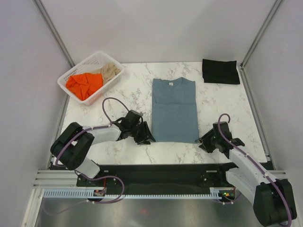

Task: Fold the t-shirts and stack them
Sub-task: Fold the tshirt

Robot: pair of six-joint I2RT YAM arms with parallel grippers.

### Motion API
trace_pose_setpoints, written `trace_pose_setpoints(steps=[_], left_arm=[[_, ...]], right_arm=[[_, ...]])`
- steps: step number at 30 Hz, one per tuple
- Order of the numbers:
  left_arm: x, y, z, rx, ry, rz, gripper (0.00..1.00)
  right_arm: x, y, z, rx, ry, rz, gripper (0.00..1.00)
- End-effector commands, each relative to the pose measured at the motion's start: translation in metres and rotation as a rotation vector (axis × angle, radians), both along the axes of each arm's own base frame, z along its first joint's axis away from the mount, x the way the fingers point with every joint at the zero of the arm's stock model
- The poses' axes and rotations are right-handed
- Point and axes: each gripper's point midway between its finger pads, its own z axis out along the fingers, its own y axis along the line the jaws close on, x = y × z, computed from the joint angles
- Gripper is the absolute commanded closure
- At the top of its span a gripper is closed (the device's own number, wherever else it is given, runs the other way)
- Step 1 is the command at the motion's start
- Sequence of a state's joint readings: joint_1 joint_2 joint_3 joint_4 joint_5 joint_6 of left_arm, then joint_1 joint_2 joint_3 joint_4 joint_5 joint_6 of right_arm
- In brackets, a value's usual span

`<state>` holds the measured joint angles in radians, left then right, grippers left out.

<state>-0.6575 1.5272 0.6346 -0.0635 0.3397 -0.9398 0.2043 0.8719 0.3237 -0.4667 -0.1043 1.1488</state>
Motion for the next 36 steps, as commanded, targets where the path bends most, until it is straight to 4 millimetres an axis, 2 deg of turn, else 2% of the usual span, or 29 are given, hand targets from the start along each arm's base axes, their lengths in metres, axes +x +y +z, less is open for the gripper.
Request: trace_pose_setpoints(steps=[1,5,7,8,9,12,13,14,18,23,27,31,33,36], left_arm=[[0.011,-0.006,-0.002,-0.006,-0.016,0.031,0.54],[0.012,-0.008,-0.006,0.003,-0.005,0.028,0.54],[0.01,-0.009,-0.008,0.006,0.0,0.024,0.54],[0.009,-0.008,-0.011,0.013,0.008,0.023,0.54],[0.009,-0.009,-0.011,0.013,0.008,0.022,0.54],[0.006,-0.008,-0.014,0.018,0.014,0.019,0.54],[0.007,-0.007,-0.014,0.023,0.006,0.02,0.55],[0.006,-0.005,-0.014,0.031,-0.004,0.013,0.97],[0.001,0.001,-0.009,0.032,-0.016,0.017,0.98],[-0.004,-0.004,0.001,0.002,-0.03,-0.004,0.98],[-0.02,-0.001,0.005,-0.003,-0.021,-0.001,0.98],[-0.031,0.0,0.016,-0.028,-0.027,-0.002,0.98],[-0.036,-0.005,0.028,-0.059,-0.036,-0.009,0.98],[-0.045,-0.014,0.045,-0.114,-0.033,-0.024,0.98]], right_arm=[[0.004,-0.001,-0.006,-0.001,-0.016,-0.03,0.54],[0.002,-0.001,-0.015,0.003,-0.008,-0.036,0.55],[0.001,-0.001,-0.017,0.0,-0.009,-0.03,0.59],[0.002,-0.001,-0.017,0.0,-0.011,-0.027,0.63],[0.003,-0.002,-0.017,-0.006,-0.014,-0.022,0.76],[0.005,-0.004,-0.015,-0.034,-0.033,0.001,1.0],[0.004,-0.007,-0.014,-0.051,-0.029,0.0,1.0],[0.005,-0.008,-0.012,-0.066,-0.037,0.017,1.0],[0.002,-0.01,-0.005,-0.094,-0.051,0.05,1.0],[-0.001,-0.006,0.001,-0.064,-0.085,0.069,1.0],[-0.008,-0.005,0.01,-0.065,-0.093,0.095,1.0],[-0.018,-0.01,0.026,-0.097,-0.121,0.119,1.0],[-0.02,-0.01,0.032,-0.093,-0.136,0.124,1.0],[-0.021,-0.007,0.051,-0.072,-0.183,0.142,1.0]])
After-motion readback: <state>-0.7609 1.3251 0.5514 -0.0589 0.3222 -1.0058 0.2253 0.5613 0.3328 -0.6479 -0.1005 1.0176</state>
